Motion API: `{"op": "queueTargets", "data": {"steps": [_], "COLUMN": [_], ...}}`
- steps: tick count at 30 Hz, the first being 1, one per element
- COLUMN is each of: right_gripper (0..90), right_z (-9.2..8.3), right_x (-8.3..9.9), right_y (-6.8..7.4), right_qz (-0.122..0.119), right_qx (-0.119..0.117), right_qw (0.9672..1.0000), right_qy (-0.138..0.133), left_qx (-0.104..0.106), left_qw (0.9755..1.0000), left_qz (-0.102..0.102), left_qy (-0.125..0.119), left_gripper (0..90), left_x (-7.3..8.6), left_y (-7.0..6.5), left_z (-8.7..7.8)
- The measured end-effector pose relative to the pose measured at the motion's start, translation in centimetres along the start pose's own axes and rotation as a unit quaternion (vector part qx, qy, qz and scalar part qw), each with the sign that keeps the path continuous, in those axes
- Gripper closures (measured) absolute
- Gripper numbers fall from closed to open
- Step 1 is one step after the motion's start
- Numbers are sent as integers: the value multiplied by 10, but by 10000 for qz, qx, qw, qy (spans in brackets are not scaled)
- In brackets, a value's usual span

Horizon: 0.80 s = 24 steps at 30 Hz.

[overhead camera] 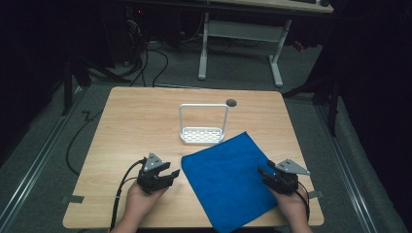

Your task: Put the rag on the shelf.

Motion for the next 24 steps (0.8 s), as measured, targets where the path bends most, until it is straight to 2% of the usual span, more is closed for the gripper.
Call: {"op": "queueTargets", "data": {"steps": [5, 8, 15, 17, 20, 22, 24], "right_gripper": [546, 535, 511, 508, 511, 519, 523], "right_z": [2, 3, 6, 5, 6, 7, 7], "right_x": [-2, -3, -2, -3, -3, -3, -2], "right_y": [2, 2, 1, 0, 0, 0, 0], "right_qz": [104, 58, 41, 33, 24, 27, 46], "right_qx": [-13, -21, -43, -27, -33, -37, -61], "right_qw": [9999, 10000, 10000, 10000, 10000, 10000, 9999], "right_qy": [-16, -13, 40, 16, 35, 44, 76], "left_qx": [43, -5, 29, 43, 200, 352, 448], "left_qw": [10000, 10000, 9999, 9997, 9991, 9980, 9966], "left_qz": [-62, -12, 70, 154, 309, 437, 639], "left_qy": [6, 73, 126, 182, 224, 280, 277], "left_gripper": [495, 487, 484, 483, 505, 596, 645], "left_x": [0, 0, -1, -1, -1, -2, -4], "left_y": [3, 3, -4, -9, -22, -34, -49], "left_z": [3, 6, 11, 14, 16, 19, 21]}}
Point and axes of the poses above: each handheld gripper's, and its own axes: z roughly forward along the jaws, x roughly out of its underside, y roughly to its left, the point moved 8 cm from there along z, roughly forward along the jaws, and after that the axes turned 13 degrees about y, right-handed, at the moved point
